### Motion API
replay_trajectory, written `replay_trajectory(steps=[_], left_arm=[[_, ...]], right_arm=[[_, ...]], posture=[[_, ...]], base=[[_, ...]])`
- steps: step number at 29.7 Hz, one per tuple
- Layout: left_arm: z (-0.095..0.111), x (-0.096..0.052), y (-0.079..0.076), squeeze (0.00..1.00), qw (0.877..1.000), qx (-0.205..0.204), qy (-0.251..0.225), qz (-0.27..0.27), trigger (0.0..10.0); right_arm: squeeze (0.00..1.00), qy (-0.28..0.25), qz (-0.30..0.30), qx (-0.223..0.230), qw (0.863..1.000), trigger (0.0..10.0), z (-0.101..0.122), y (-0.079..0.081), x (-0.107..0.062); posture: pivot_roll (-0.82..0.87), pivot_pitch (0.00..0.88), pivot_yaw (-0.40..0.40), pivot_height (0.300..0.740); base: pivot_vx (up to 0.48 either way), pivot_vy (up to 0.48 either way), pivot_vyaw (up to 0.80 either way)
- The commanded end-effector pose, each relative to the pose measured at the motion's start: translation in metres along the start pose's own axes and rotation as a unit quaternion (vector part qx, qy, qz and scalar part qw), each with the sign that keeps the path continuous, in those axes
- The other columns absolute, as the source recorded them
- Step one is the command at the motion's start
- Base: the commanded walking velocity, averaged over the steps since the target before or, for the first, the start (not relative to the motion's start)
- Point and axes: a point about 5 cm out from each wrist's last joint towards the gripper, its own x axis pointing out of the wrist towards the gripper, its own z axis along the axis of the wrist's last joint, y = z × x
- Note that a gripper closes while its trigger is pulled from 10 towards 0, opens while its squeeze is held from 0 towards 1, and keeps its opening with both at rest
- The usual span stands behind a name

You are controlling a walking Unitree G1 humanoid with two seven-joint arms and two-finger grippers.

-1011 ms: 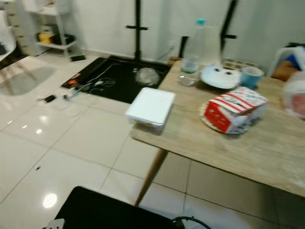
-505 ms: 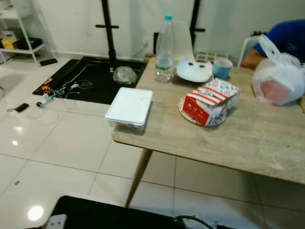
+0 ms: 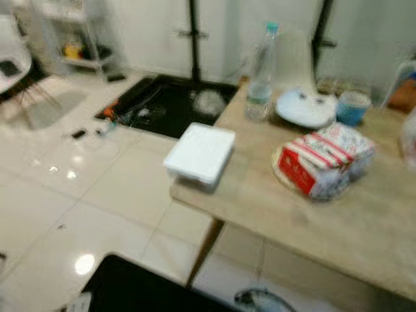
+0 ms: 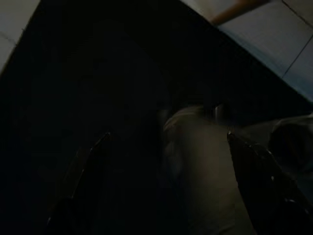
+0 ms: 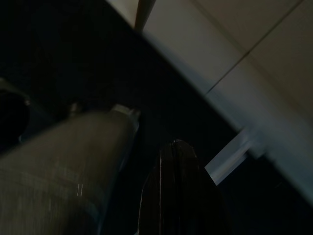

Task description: Restocking fridge

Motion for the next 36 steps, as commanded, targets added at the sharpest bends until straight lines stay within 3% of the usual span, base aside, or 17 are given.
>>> replay_trajectory(steps=[1,17,22,27,32,36], left_arm=[[-0.004,-0.001,0.001,0.0,1.0,-0.005,0.009,0.005,10.0],[-0.005,-0.002,0.006,0.0,1.0,-0.021,0.004,0.016,10.0],[0.004,-0.004,0.021,0.0,0.997,-0.06,-0.02,0.044,10.0],[0.01,-0.005,0.027,0.0,0.998,-0.05,-0.026,0.039,10.0],[0.01,-0.005,0.025,0.0,0.998,-0.051,-0.026,0.035,10.0],[0.007,-0.004,0.021,0.0,0.998,-0.055,-0.024,0.032,10.0]], right_arm=[[0.0,0.0,0.001,0.007,1.0,10.0,-0.003,0.002,0.0],[0.0,0.001,0.002,0.009,1.0,10.0,-0.003,0.003,0.0],[0.0,0.001,0.003,0.007,1.0,10.0,-0.003,0.003,0.0],[0.0,0.001,0.004,0.008,1.0,10.0,-0.003,0.003,0.0],[0.0,0.0,0.003,0.012,1.0,10.0,-0.003,0.003,0.0],[0.0,-0.001,0.003,0.014,1.0,10.0,-0.003,0.003,0.0]], posture=[[-0.04,0.0,0.011,0.74],[-0.04,0.0,0.011,0.74],[-0.04,0.0,0.008,0.74],[-0.04,0.0,0.008,0.74],[-0.04,0.0,0.012,0.74],[-0.04,0.0,0.012,0.74]], base=[[0.0,0.0,0.0],[0.0,0.0,0.0],[0.0,0.0,0.0],[0.0,-0.189,0.0],[0.0,-0.472,0.0],[0.0,0.0,0.0]])
